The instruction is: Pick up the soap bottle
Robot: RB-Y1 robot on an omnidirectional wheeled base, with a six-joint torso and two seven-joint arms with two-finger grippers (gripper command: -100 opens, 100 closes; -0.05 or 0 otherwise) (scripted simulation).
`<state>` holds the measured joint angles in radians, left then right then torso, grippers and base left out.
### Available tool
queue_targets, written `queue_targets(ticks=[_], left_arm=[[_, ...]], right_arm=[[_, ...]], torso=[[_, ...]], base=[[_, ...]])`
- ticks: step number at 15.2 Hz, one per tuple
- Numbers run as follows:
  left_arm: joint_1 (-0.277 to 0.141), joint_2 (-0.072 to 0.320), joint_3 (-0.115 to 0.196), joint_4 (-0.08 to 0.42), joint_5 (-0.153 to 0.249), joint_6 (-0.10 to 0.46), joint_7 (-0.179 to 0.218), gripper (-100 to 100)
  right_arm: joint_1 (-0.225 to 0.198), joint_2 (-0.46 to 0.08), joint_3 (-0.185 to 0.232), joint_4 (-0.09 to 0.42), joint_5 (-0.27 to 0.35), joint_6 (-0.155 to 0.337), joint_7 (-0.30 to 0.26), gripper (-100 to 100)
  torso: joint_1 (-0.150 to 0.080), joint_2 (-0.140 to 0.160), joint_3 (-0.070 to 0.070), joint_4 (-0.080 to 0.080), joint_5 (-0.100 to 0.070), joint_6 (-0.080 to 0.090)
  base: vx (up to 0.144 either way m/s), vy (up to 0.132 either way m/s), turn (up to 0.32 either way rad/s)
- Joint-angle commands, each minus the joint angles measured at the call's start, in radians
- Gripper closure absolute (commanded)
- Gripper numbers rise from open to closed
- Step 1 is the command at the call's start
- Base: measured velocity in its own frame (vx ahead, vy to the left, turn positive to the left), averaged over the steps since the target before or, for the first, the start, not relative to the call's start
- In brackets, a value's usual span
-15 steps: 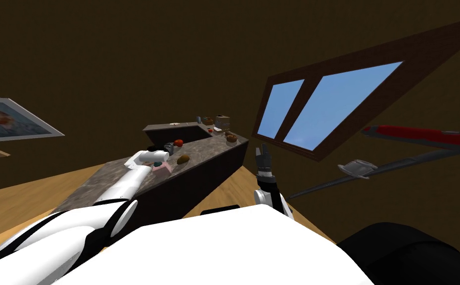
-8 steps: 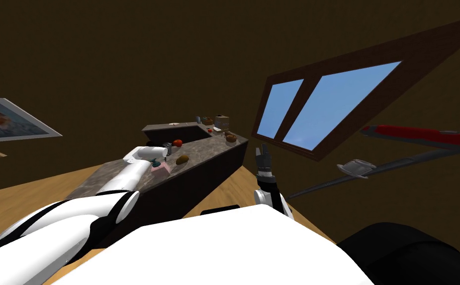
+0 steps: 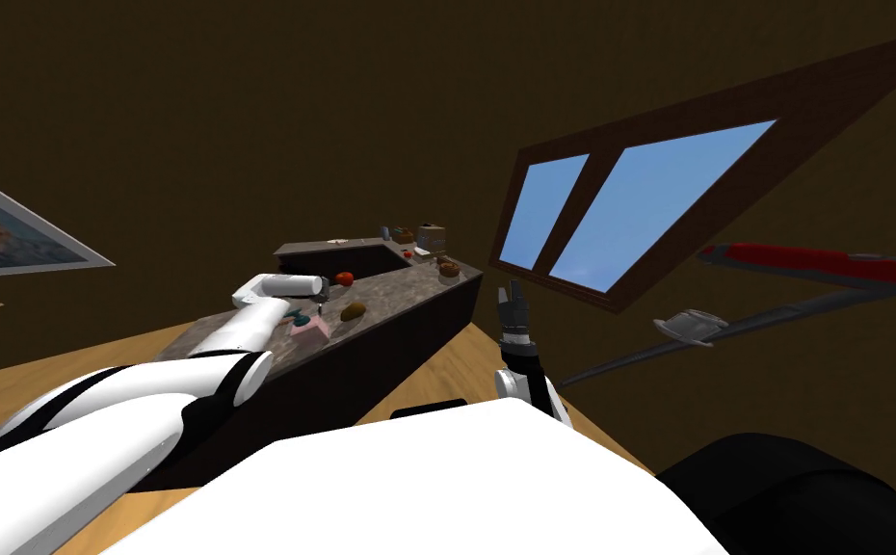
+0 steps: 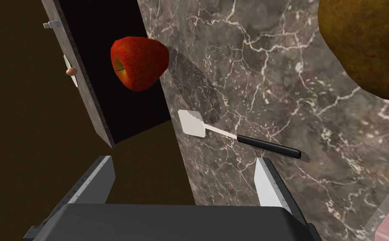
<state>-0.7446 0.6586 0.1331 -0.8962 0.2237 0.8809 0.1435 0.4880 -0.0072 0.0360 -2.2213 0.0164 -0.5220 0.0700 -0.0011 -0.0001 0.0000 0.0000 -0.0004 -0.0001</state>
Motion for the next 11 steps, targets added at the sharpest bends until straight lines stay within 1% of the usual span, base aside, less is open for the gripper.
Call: queue_targets(ticks=[1,2,3,5,6,7,8,9,10,11], left_arm=[[-0.021,0.005,0.002,0.026,0.003,0.048,0.000,-100],[-0.021,0.005,0.002,0.026,0.003,0.048,0.000,-100],[-0.069,0.020,0.006,0.074,0.013,0.084,-0.001,-100],[-0.071,0.020,0.006,0.082,0.013,0.112,-0.001,-100],[-0.108,0.035,0.010,0.113,0.022,0.144,-0.002,-100],[-0.118,0.035,0.010,0.129,0.022,0.165,-0.002,-100],[-0.118,0.035,0.010,0.137,0.022,0.173,-0.002,-100],[-0.160,0.048,0.014,0.172,0.031,0.202,-0.004,-100],[-0.163,0.048,0.014,0.190,0.031,0.220,-0.004,-100],[-0.163,0.048,0.014,0.190,0.031,0.232,-0.004,-100]], right_arm=[[0.000,0.000,0.000,0.000,0.000,0.000,0.000,0],[0.000,0.000,0.000,0.000,0.000,0.000,0.000,0],[0.000,0.000,0.000,0.000,0.000,0.000,0.000,0],[0.000,0.000,0.000,0.000,0.000,0.000,0.000,0],[0.000,0.000,0.000,0.000,0.000,0.000,0.000,0],[0.000,0.000,0.000,0.000,0.000,0.000,0.000,0],[0.000,0.000,0.000,0.000,0.000,0.000,0.000,0],[0.000,0.000,0.000,0.000,0.000,0.000,0.000,0],[0.000,0.000,0.000,0.000,0.000,0.000,0.000,0],[0.000,0.000,0.000,0.000,0.000,0.000,0.000,0]], torso=[[0.000,0.000,0.000,0.000,0.000,0.000],[0.000,0.000,0.000,0.000,0.000,0.000],[0.000,0.000,0.000,0.000,0.000,0.000],[0.000,0.000,0.000,0.000,0.000,0.000],[0.000,0.000,0.000,0.000,0.000,0.000],[0.000,0.000,0.000,0.000,0.000,0.000],[0.000,0.000,0.000,0.000,0.000,0.000],[0.000,0.000,0.000,0.000,0.000,0.000],[0.000,0.000,0.000,0.000,0.000,0.000],[0.000,0.000,0.000,0.000,0.000,0.000]], base=[[0.000,-0.008,-0.003],[0.000,0.000,0.000],[-0.002,-0.007,-0.007],[-0.001,-0.006,-0.007],[-0.003,-0.007,-0.006],[-0.003,-0.007,-0.006],[-0.002,-0.005,-0.004],[-0.004,-0.006,-0.003],[0.000,0.000,0.000],[0.000,0.000,0.000]])
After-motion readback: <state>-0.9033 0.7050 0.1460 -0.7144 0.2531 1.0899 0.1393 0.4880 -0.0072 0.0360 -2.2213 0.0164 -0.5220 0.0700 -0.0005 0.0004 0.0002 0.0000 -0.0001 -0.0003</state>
